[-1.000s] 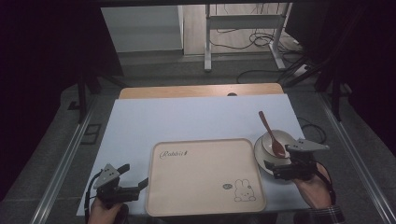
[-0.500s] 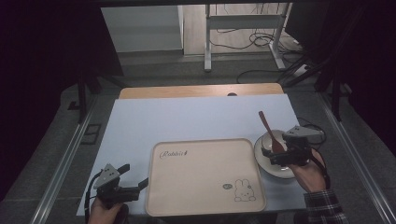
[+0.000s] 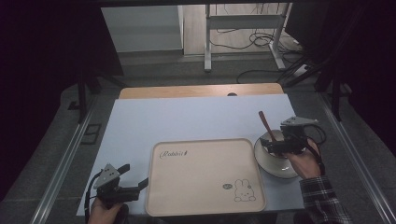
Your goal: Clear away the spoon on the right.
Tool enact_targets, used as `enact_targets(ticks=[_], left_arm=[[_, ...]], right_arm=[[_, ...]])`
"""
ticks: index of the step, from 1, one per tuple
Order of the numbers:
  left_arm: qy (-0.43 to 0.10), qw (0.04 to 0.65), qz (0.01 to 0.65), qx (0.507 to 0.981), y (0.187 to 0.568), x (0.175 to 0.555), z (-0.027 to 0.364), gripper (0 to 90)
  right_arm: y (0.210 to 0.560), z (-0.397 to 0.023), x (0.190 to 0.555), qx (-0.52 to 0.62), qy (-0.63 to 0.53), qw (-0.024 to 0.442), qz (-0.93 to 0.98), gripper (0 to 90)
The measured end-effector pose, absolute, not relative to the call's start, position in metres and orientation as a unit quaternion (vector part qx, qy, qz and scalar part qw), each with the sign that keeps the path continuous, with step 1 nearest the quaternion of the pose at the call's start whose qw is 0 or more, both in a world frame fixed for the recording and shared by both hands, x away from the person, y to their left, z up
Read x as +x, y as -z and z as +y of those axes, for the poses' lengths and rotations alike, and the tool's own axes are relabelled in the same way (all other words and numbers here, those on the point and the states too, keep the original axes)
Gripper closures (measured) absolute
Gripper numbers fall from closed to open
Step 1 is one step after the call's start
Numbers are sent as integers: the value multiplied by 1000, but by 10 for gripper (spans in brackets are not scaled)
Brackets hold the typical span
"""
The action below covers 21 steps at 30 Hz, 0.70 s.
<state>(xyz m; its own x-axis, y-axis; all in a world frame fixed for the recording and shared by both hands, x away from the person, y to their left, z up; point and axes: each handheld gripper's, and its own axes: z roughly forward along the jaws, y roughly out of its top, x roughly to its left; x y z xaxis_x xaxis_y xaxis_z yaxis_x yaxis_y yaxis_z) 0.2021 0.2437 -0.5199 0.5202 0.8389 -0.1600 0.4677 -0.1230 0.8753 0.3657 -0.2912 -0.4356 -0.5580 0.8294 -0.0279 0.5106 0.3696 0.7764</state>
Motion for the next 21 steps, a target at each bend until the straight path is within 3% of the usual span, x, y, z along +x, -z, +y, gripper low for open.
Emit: enact_targets(ticks=[12, 17, 21], left_arm=[[-191, 486, 451, 724, 520, 202, 244, 66], [-191, 485, 451, 724, 520, 202, 244, 66], [-190, 486, 451, 724, 520, 202, 244, 66]], right_arm=[[436, -283, 389, 431, -361, 198, 803, 8], [437, -283, 398, 429, -349, 204, 808, 96], [438, -283, 408, 438, -335, 203, 810, 245]])
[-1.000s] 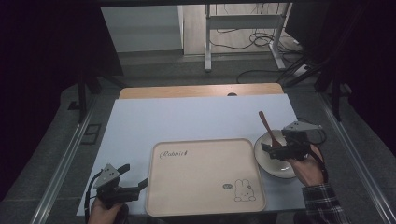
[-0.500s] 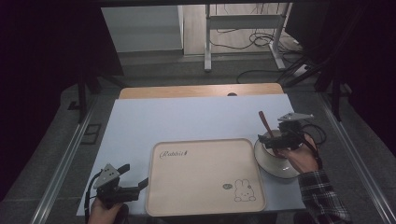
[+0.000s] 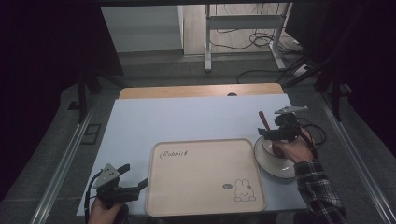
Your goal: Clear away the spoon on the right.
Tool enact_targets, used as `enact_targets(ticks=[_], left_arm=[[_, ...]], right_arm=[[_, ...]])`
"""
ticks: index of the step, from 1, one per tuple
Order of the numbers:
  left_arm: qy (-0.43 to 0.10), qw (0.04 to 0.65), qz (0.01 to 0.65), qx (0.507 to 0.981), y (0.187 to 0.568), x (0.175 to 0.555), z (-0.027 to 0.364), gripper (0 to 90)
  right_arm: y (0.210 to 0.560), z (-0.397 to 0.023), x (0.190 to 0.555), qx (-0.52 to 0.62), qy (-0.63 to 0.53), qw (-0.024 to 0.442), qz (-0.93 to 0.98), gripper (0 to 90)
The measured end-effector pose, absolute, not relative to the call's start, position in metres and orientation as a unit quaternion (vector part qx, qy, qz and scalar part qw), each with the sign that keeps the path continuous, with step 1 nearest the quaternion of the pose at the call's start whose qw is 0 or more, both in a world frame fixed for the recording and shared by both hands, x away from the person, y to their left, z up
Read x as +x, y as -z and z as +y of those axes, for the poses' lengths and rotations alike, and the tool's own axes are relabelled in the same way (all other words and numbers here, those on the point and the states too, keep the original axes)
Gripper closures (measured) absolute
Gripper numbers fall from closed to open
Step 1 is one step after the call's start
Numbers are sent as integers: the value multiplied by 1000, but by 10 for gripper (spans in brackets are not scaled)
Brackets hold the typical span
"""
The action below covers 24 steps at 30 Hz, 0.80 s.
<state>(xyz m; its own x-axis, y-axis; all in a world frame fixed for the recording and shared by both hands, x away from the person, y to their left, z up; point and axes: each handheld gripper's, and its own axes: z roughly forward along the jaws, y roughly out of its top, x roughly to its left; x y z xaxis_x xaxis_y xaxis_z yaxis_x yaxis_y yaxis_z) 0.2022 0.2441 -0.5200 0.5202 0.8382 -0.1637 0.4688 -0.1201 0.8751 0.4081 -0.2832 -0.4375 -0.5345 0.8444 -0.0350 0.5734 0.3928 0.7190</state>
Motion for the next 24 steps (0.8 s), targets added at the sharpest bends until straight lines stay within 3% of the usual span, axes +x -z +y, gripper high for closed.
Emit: enact_targets(ticks=[1, 2, 4, 5, 7, 14, 15, 18, 24], left_arm=[[-190, 486, 451, 724, 520, 202, 244, 66], [-190, 486, 451, 724, 520, 202, 244, 66], [-190, 486, 451, 724, 520, 202, 244, 66], [-190, 486, 451, 724, 520, 202, 244, 66], [-190, 486, 451, 724, 520, 202, 244, 66], [-190, 487, 451, 724, 520, 202, 244, 66], [-190, 487, 451, 724, 520, 202, 244, 66], [-190, 487, 451, 724, 520, 202, 244, 66], [-190, 487, 450, 724, 520, 202, 244, 66]], right_arm=[[438, -283, 408, 438, -335, 203, 810, 245], [438, -283, 412, 438, -326, 196, 815, 313], [438, -282, 414, 437, -320, 196, 817, 340], [439, -282, 418, 442, -312, 193, 818, 411], [440, -281, 421, 446, -305, 193, 819, 455], [444, -279, 432, 454, -286, 190, 822, 535], [444, -277, 433, 457, -278, 191, 823, 622], [443, -275, 434, 454, -270, 198, 826, 764], [439, -272, 433, 452, -268, 197, 828, 778]])
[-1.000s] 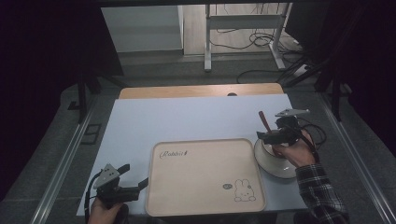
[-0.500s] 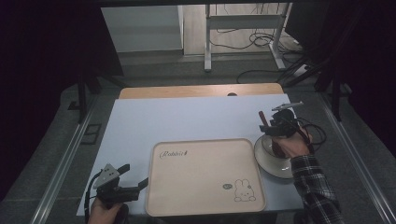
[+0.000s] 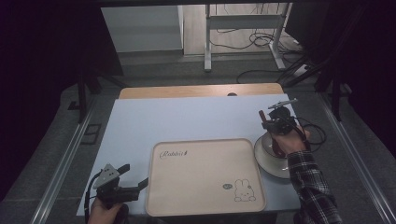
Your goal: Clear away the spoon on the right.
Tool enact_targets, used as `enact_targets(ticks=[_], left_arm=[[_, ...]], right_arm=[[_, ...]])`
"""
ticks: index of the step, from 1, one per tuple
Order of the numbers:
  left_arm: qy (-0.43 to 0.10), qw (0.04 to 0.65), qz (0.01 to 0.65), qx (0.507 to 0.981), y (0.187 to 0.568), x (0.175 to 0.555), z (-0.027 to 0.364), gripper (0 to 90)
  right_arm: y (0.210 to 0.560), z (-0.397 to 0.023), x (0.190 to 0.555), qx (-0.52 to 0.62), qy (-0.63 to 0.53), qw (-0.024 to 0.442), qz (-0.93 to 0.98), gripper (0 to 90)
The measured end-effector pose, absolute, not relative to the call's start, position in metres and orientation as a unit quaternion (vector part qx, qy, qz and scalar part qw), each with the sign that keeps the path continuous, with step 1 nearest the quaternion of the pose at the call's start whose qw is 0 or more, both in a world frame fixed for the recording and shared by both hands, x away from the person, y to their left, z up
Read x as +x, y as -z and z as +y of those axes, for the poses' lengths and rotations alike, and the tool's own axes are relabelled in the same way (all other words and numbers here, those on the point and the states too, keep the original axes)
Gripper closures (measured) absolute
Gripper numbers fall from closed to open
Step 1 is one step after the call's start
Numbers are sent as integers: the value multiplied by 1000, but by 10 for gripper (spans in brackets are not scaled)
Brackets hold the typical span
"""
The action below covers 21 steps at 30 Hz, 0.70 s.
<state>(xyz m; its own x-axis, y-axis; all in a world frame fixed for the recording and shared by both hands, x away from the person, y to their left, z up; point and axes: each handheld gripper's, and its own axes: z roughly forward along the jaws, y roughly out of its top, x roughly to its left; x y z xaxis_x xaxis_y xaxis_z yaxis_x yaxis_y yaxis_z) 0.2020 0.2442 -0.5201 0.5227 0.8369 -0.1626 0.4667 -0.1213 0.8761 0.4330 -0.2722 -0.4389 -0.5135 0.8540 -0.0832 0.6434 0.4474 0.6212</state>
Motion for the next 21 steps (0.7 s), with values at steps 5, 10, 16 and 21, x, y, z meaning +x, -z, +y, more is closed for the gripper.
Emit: enact_targets(ticks=[5, 10, 16, 21], left_arm=[[-190, 487, 450, 724, 520, 202, 244, 66], [-191, 486, 450, 724, 520, 202, 244, 66], [-191, 486, 450, 725, 520, 202, 244, 65], [-191, 485, 450, 725, 520, 202, 244, 66]], right_arm=[[428, -272, 433, 448, -264, 185, 834, 779], [412, -275, 431, 447, -264, 179, 836, 781], [398, -276, 426, 444, -269, 171, 837, 780], [386, -275, 422, 444, -263, 163, 841, 781]])
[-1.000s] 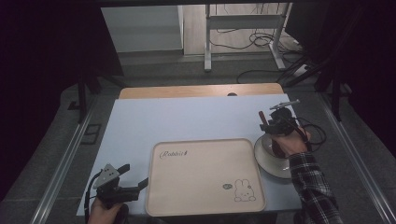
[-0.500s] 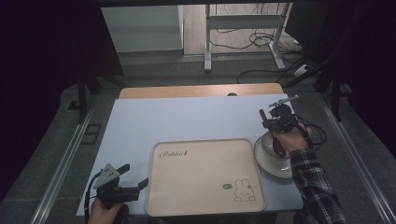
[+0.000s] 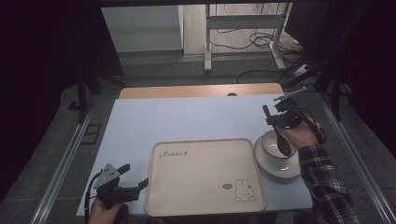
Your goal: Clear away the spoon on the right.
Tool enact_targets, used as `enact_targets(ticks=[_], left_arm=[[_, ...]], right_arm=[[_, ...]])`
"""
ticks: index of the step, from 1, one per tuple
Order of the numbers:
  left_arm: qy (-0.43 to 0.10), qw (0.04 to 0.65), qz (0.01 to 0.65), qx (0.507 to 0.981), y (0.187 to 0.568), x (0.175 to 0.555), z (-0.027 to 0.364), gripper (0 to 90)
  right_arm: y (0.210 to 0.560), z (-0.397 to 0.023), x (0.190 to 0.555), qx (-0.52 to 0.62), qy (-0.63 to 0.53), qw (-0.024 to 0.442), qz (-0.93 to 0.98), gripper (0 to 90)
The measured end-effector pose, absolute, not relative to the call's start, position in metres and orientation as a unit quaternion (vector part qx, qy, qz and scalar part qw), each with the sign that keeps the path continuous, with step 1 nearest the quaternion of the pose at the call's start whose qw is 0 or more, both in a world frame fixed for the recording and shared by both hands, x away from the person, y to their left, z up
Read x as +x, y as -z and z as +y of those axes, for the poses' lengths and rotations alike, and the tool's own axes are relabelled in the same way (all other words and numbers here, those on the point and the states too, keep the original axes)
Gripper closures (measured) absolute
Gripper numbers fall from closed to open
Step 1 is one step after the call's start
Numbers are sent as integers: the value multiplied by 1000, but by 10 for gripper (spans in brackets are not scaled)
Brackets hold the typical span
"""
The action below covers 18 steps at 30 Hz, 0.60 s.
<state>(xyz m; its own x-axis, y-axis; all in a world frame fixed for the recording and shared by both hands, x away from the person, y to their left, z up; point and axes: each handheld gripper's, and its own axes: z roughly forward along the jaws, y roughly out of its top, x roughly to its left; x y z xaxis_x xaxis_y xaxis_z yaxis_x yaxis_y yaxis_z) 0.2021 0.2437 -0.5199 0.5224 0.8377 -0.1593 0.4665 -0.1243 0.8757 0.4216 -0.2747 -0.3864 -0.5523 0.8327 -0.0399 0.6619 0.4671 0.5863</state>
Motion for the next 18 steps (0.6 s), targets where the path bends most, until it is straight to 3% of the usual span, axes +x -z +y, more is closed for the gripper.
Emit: enact_targets(ticks=[18], left_arm=[[-192, 485, 450, 725, 520, 202, 243, 66]], right_arm=[[366, -254, 393, 426, -254, 121, 860, 782]])
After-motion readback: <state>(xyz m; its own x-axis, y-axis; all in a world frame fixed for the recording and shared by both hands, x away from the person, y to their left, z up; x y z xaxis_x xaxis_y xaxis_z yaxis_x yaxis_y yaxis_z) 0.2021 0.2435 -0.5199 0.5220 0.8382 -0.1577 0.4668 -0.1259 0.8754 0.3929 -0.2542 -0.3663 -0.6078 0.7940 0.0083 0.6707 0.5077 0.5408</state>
